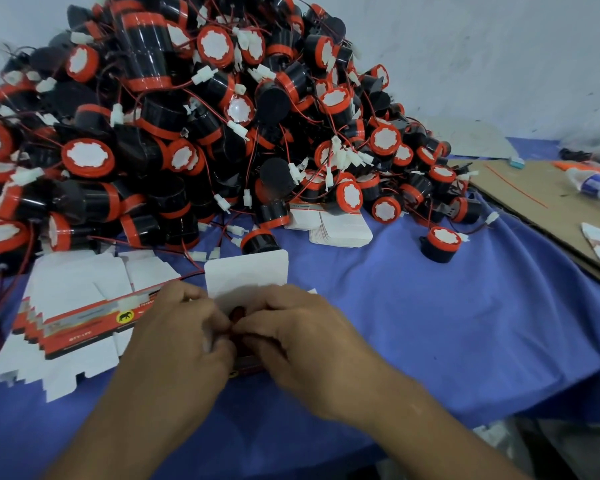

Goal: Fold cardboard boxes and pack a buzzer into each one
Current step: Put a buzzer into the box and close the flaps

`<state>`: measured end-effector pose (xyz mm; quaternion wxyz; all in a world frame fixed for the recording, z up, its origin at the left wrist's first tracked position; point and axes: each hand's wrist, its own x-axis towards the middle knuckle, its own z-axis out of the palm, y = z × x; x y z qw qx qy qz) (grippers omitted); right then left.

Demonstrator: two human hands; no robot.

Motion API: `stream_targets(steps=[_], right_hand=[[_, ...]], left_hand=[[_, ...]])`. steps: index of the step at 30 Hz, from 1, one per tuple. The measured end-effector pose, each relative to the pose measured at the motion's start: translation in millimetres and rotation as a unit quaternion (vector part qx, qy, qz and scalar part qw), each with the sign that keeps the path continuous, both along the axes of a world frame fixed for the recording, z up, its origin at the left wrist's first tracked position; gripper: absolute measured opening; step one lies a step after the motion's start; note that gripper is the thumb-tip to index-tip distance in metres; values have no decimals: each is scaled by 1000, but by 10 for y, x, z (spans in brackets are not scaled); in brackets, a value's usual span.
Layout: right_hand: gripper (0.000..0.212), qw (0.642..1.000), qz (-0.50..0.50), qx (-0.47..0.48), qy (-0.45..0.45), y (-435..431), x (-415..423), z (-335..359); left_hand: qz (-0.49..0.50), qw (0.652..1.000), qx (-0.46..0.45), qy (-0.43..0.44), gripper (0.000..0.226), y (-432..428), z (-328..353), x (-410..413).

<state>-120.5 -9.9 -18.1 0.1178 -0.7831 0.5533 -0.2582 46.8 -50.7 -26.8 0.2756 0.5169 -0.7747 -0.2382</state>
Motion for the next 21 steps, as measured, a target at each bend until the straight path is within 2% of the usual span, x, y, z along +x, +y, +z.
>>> stream_targets(steps=[6, 11, 15, 21], right_hand=[[27, 999, 25, 19, 22, 6, 37, -31], [19, 998, 62, 19, 1, 36, 6, -23], [19, 998, 51, 16, 15, 42, 38, -35], [15, 997, 68, 9, 44, 64, 27, -27]], left_hand=[[51, 995, 23, 83, 57, -9, -81, -3], [49, 993, 10, 106, 62, 10, -106, 42], [33, 985, 14, 169, 55, -6, -107, 111], [-12, 993, -82, 88, 44, -43, -175, 154]])
